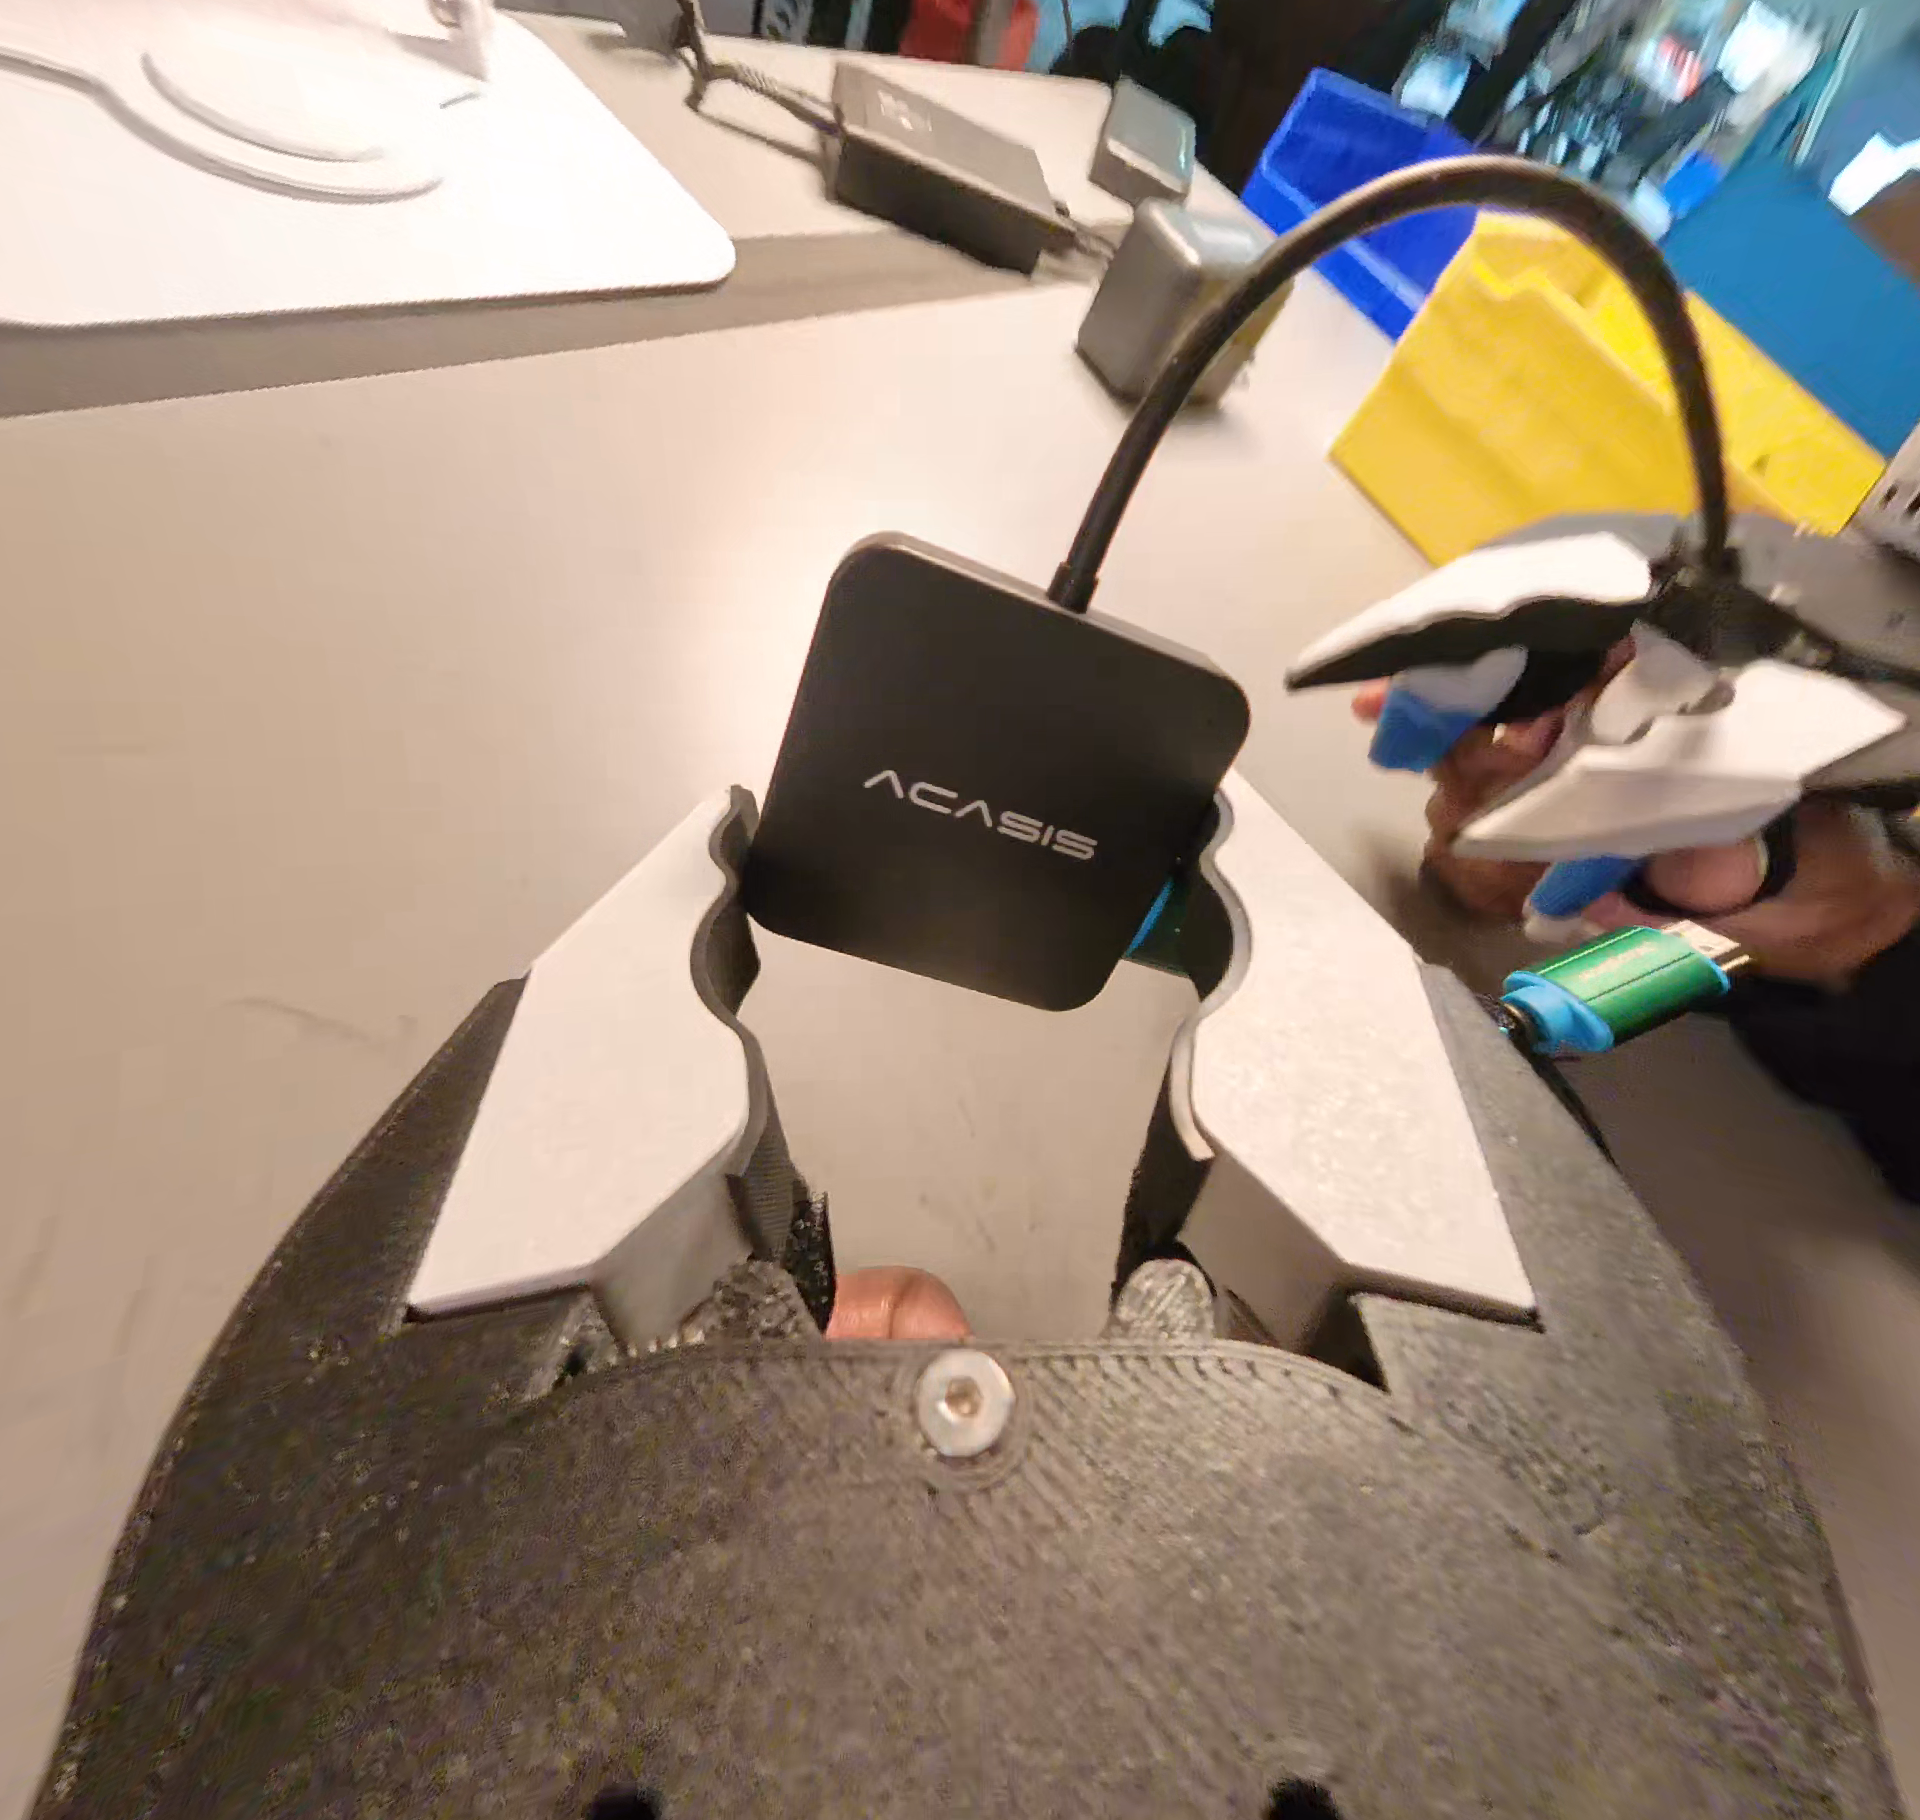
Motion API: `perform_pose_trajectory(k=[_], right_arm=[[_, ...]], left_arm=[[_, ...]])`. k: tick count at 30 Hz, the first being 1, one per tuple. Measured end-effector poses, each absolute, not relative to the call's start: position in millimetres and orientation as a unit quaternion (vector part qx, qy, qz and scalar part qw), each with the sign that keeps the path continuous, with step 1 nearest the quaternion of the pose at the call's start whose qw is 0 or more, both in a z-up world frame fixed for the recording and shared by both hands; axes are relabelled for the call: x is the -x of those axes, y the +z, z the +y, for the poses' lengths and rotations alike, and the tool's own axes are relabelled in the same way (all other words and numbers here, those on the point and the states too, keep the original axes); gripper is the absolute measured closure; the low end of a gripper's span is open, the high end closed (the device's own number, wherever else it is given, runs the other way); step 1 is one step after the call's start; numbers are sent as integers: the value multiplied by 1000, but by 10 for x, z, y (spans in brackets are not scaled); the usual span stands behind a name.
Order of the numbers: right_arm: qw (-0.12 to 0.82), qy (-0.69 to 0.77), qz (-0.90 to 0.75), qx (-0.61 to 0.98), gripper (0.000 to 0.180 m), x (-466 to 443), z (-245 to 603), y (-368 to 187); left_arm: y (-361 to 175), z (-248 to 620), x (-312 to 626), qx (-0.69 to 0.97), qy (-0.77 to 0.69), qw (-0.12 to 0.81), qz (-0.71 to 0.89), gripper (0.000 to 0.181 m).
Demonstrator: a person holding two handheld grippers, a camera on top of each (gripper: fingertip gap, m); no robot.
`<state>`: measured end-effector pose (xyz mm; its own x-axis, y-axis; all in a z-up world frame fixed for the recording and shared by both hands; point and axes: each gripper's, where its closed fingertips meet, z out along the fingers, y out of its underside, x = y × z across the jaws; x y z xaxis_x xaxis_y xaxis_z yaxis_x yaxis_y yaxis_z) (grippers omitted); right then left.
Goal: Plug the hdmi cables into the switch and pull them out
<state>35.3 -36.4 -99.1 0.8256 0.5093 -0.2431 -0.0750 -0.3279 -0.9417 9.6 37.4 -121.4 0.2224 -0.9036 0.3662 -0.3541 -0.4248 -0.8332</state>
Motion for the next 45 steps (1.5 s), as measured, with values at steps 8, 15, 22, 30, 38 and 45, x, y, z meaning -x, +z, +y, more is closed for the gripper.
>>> perform_pose_trajectory(k=[8, 15, 22, 30, 38, 45], right_arm=[[506, 369, -129, 769, 125, 31, -409, -1027], [490, 360, -159, 778, 142, 166, -462, -1081], [482, 433, -141, 749, 158, 220, -525, -981], [461, 516, -102, 715, 168, 261, -585, -871], [558, 416, -146, 703, 170, 45, -544, -643], [656, 55, -225, 719, 170, -572, -464, -373]], left_arm=[[-1075, 250, -152, 674, -478, 370, 424, 97], [-986, 219, -178, 646, -435, 444, 443, 96], [-965, 184, -199, 643, -439, 447, 441, 96], [-844, 118, -212, 627, -461, 453, 434, 97], [-519, 51, -155, 573, -557, 441, 409, 97], [-238, 202, 64, 559, -615, 415, 371, 96]])
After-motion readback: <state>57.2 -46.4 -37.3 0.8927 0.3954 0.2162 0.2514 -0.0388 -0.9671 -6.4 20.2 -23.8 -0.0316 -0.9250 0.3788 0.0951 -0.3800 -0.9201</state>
